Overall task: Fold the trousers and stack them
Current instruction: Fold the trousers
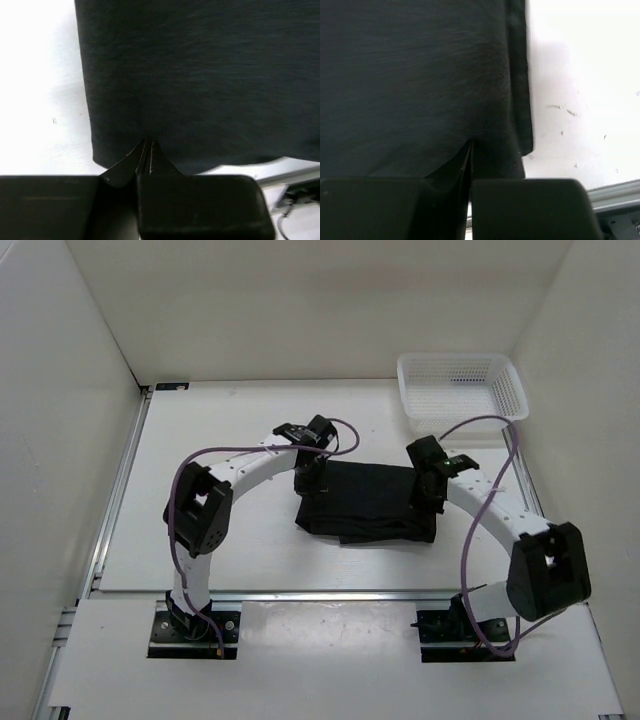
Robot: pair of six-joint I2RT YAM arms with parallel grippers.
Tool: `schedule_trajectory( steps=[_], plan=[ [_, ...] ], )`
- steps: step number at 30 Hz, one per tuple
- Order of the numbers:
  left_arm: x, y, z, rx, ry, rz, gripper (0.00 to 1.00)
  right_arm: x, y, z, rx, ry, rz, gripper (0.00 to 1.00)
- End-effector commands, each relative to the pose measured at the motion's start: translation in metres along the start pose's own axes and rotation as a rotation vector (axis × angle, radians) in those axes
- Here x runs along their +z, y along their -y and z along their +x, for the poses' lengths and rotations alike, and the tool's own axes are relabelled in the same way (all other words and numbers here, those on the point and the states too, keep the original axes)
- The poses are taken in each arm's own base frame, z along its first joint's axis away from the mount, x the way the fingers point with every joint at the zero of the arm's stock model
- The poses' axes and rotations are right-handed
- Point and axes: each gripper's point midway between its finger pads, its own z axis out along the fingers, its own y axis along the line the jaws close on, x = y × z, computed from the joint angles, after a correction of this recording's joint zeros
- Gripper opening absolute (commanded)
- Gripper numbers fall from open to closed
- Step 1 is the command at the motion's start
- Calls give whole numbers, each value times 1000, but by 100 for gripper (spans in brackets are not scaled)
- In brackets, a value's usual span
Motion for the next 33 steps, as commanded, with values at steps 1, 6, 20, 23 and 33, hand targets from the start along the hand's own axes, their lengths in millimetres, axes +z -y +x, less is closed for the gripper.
schedule_trajectory(
  steps=[1,6,20,23,33],
  plan=[
    [13,-1,12,5,-18,7,12,32,10,34,28,-124,16,0],
    [14,-6,36,20,-59,-3,10,30,8,51,34,-195,7,0],
    [-21,27,-79,27,142,34,10,14,-4,-50,49,22,75,0],
    [6,23,-74,16,93,6,10,44,-3,-40,57,-28,90,0],
    [45,-14,-63,-63,29,-63,10,94,-28,7,72,-214,5,1]
  ],
)
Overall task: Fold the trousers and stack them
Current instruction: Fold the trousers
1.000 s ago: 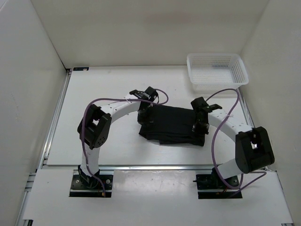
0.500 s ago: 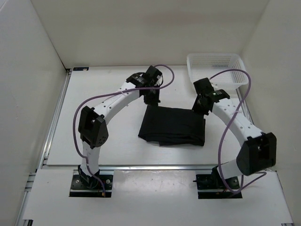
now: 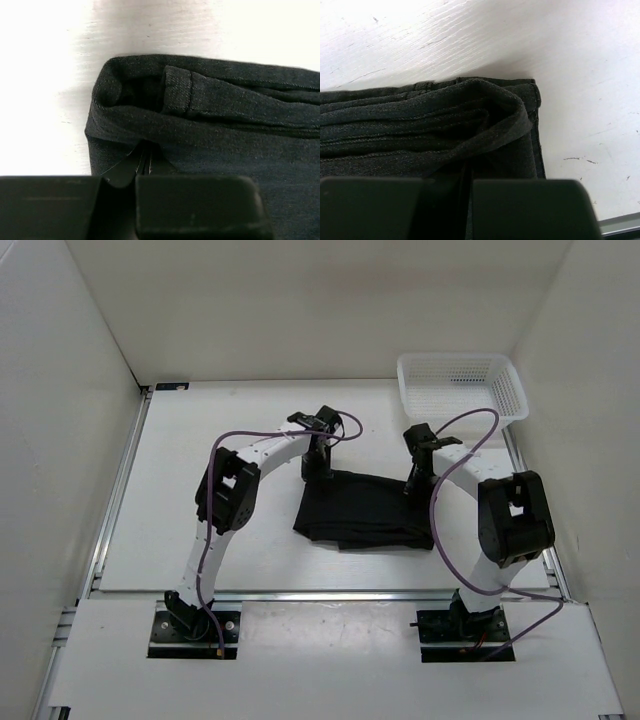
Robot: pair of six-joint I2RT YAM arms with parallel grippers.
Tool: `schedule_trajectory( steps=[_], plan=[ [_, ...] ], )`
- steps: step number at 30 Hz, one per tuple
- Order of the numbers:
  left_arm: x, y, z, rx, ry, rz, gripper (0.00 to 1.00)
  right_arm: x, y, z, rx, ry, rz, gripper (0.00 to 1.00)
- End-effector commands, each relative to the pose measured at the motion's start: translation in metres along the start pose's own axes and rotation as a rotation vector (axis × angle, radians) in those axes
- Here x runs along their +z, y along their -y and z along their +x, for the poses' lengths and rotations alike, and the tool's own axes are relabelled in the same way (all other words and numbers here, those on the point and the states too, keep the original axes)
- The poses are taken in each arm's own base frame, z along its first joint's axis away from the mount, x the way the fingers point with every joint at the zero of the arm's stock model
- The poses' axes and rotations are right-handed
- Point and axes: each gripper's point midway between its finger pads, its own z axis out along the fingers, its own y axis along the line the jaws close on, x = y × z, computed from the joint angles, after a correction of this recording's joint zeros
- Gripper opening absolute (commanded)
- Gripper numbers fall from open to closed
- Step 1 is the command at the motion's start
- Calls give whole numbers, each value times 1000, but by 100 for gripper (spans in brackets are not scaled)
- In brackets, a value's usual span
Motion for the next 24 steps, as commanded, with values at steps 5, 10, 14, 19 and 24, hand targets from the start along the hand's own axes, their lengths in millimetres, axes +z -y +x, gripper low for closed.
schedule_trajectory(
  steps=[5,10,14,19,24],
  plan=[
    [-10,-42,-26,-100,50,-29,10,13,-60,18,-70,-55,-109,2],
    [-29,-100,-40,-195,90,-82,10,7,-102,12,-138,-39,-131,2],
    [-52,-134,-50,-286,148,-90,10,5,-139,1,-200,-19,-161,2],
    [-76,-157,-76,-322,225,-80,13,-26,-181,-29,-275,80,-255,14],
    [-145,-163,-87,-306,343,-95,40,-101,-176,-62,-258,231,-300,83]
  ],
)
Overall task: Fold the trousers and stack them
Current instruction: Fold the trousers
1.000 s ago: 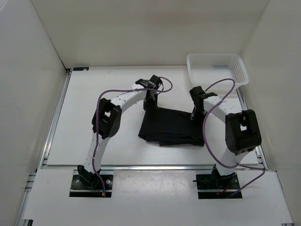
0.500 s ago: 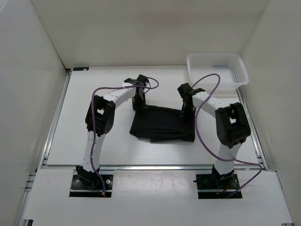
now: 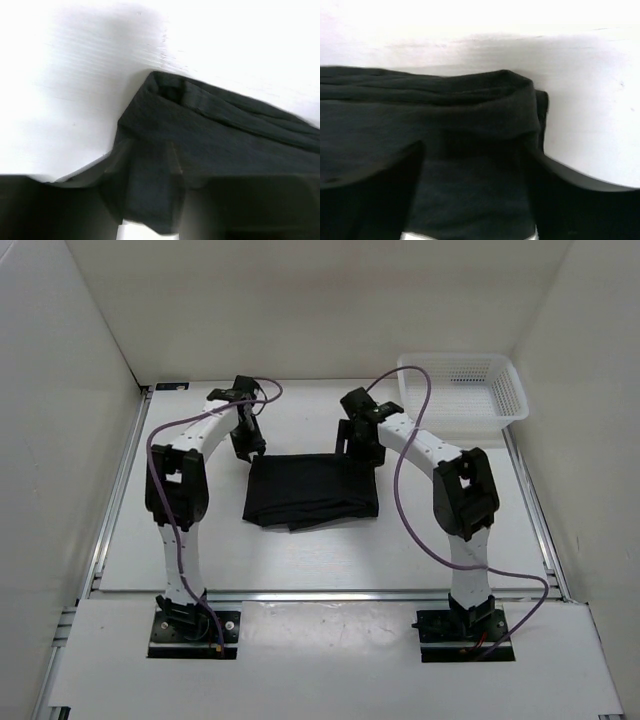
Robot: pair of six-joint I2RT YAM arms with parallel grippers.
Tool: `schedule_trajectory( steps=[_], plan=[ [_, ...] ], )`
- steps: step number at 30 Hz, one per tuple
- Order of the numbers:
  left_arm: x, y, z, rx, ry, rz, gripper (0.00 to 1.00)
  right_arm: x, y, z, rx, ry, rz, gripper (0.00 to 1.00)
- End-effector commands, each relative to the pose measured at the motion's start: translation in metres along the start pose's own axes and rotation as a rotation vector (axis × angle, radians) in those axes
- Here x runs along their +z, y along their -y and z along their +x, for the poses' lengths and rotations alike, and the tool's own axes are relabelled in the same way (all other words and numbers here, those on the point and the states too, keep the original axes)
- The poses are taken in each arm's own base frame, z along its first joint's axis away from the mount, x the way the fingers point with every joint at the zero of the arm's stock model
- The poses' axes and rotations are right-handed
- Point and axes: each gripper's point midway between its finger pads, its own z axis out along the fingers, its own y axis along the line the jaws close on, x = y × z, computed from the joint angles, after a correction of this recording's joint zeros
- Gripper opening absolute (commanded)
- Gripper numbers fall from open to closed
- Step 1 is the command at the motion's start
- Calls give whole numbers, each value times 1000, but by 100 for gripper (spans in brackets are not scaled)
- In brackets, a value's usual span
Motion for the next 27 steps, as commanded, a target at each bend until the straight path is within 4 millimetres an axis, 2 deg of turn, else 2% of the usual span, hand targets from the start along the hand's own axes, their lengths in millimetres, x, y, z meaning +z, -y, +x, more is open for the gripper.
schedule_trajectory(
  steps=[1,2,3,4,5,6,7,8,9,10,11,12,13,14,15,16,17,18,19,20,21,23,24,27],
  plan=[
    [-102,6,-35,13,226,72,49,-70,1,-34,-17,149,-30,89],
    [-117,4,-39,8,264,78,59,-100,8,-42,-5,215,-30,93],
    [-151,2,-42,11,333,115,68,-114,12,-45,2,248,-29,100],
    [-168,0,-44,5,374,124,74,-145,22,-50,23,310,-39,100],
    [-179,-4,-41,11,394,134,74,-150,32,-45,26,322,-17,100],
    [-207,-7,-38,4,450,165,75,-161,44,-46,38,366,20,100],
    [-216,-13,-35,9,469,162,75,-186,54,-46,56,426,18,100],
    [-226,-14,-34,5,497,177,75,-194,65,-44,65,453,45,100],
    [-244,-20,-31,-4,541,188,75,-190,83,-33,69,445,101,100],
    [-251,-24,-28,-8,557,187,75,-206,95,-30,83,485,117,100],
    [-250,-29,-24,-11,562,180,75,-212,111,-27,106,514,177,100],
    [-265,-34,-16,-16,594,198,75,-219,129,-15,111,514,221,100],
    [-271,-38,-14,-32,618,201,75,-224,139,-9,131,525,247,100],
    [-263,-45,-6,-33,607,183,75,-229,148,-3,155,537,267,100],
    [-280,-51,3,-52,652,213,75,-244,161,5,177,573,280,100],
    [-283,-56,8,-58,672,215,75,-247,167,12,191,581,286,100],
    [-276,-61,17,-57,664,210,75,-251,174,23,219,598,269,100],
    [-290,-66,24,-65,708,236,75,-253,182,31,230,601,281,100],
    [-293,-71,29,-70,721,234,75,-254,185,37,242,609,273,100],
    [-294,-77,35,-74,727,226,75,-247,191,47,245,597,282,100],
    [-288,-83,44,-75,717,210,75,-254,198,54,256,619,275,100],
    [-301,-95,56,-98,760,219,75,-257,204,63,270,628,266,100],
    [-295,-100,64,-95,747,211,75,-255,206,68,281,618,271,100],
    [-301,-112,77,-131,775,208,79,-255,215,75,274,598,315,100]
  ],
)
